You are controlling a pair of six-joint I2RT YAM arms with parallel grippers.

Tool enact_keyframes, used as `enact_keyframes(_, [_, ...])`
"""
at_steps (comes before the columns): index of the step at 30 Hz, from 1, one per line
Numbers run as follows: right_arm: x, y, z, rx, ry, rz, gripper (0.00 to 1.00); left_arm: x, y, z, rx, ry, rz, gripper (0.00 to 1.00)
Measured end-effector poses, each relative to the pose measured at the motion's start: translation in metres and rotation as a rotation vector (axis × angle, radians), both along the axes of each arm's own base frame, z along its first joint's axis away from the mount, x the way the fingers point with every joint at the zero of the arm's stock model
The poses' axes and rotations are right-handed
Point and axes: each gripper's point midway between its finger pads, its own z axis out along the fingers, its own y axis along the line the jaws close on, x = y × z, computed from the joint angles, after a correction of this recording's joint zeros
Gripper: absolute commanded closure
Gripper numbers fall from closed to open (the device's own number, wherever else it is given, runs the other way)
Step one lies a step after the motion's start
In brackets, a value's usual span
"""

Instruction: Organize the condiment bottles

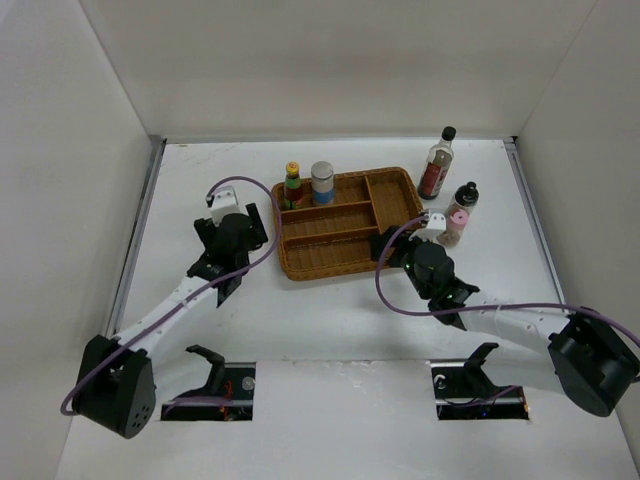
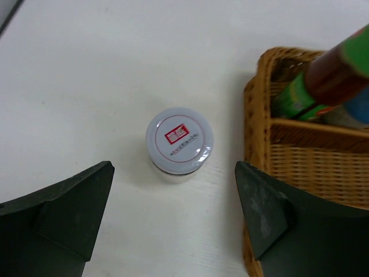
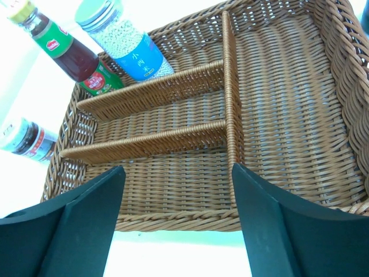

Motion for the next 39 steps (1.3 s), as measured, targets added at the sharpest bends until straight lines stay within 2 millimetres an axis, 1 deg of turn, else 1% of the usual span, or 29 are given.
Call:
enact_keyframes(3, [0.000, 0.001, -0.004, -0.007, 0.009, 0.002, 0.15, 0.008, 0.010, -0.030, 0.000, 0.087, 0.024, 0.13])
enact_keyframes(5, [0.001, 0.001, -0.008, -0.013, 0.016, 0.003, 0.14, 0.011, 0.013, -0.047, 0.004, 0.132, 0.032, 0.13])
enact_keyframes(8, [0.000, 0.002, -0.008, -0.013, 0.017, 0.006, 0.14, 0.018, 0.011, -0.064, -0.001, 0.163, 0.028, 0.13])
enact_keyframes(10, [0.001, 0.002, -0.009, -0.015, 0.019, 0.007, 0.14, 0.022, 0.009, -0.071, -0.003, 0.177, 0.022, 0.15])
enact_keyframes(12, [0.000, 0.003, -0.010, -0.016, 0.021, 0.011, 0.14, 0.027, 0.005, -0.075, -0.006, 0.180, 0.016, 0.18])
enact_keyframes(15, [-0.001, 0.004, -0.010, -0.016, 0.021, 0.015, 0.14, 0.036, 0.002, -0.076, -0.013, 0.173, 0.013, 0.25])
enact_keyframes(19, [-0.001, 0.005, -0.010, -0.015, 0.021, 0.019, 0.14, 0.043, 0.004, -0.074, -0.017, 0.156, 0.025, 0.44])
enact_keyframes(21, [-0.001, 0.005, -0.010, -0.015, 0.022, 0.020, 0.14, 0.044, 0.004, -0.073, -0.018, 0.150, 0.028, 0.57])
enact_keyframes(22, [-0.001, 0.005, -0.010, -0.015, 0.021, 0.020, 0.14, 0.044, 0.005, -0.073, -0.015, 0.150, 0.031, 0.61])
enact_keyframes(25, [-0.001, 0.005, -0.010, -0.015, 0.021, 0.020, 0.12, 0.038, 0.006, -0.069, -0.012, 0.139, 0.035, 0.65])
enact_keyframes(27, [-0.001, 0.005, -0.010, -0.017, 0.021, 0.020, 0.11, 0.028, 0.007, -0.057, -0.008, 0.121, 0.029, 0.65])
enact_keyframes(29, [-0.001, 0.005, -0.010, -0.017, 0.021, 0.020, 0.11, 0.021, 0.003, -0.034, -0.014, 0.072, 0.013, 0.66])
enact_keyframes(30, [-0.001, 0.005, -0.010, -0.017, 0.021, 0.020, 0.11, 0.018, -0.001, -0.019, -0.022, 0.034, -0.001, 0.66])
enact_keyframes(31, [-0.001, 0.005, -0.010, -0.018, 0.020, 0.020, 0.14, 0.015, -0.007, -0.003, -0.034, -0.004, -0.021, 0.66])
enact_keyframes(32, [-0.001, 0.005, -0.009, -0.018, 0.019, 0.020, 0.22, 0.013, -0.015, 0.013, -0.045, -0.039, -0.043, 0.66])
enact_keyframes(33, [-0.001, 0.004, -0.009, -0.022, 0.016, 0.019, 0.32, 0.011, -0.023, 0.027, -0.058, -0.069, -0.065, 0.66])
enact_keyframes(35, [-0.001, 0.001, -0.006, -0.024, 0.007, 0.008, 0.55, 0.011, -0.047, 0.056, -0.084, -0.127, -0.126, 0.66])
enact_keyframes(36, [-0.002, -0.001, -0.005, -0.023, 0.001, 0.000, 0.63, 0.011, -0.061, 0.067, -0.095, -0.144, -0.160, 0.66])
enact_keyframes(37, [-0.002, -0.004, -0.003, -0.020, -0.004, -0.008, 0.69, 0.011, -0.076, 0.078, -0.106, -0.160, -0.195, 0.66])
enact_keyframes(38, [-0.003, -0.006, -0.001, -0.016, -0.010, -0.017, 0.72, 0.012, -0.091, 0.086, -0.114, -0.171, -0.231, 0.66])
enact_keyframes(39, [-0.003, -0.009, 0.002, -0.011, -0.018, -0.027, 0.72, 0.015, -0.106, 0.093, -0.119, -0.178, -0.261, 0.66])
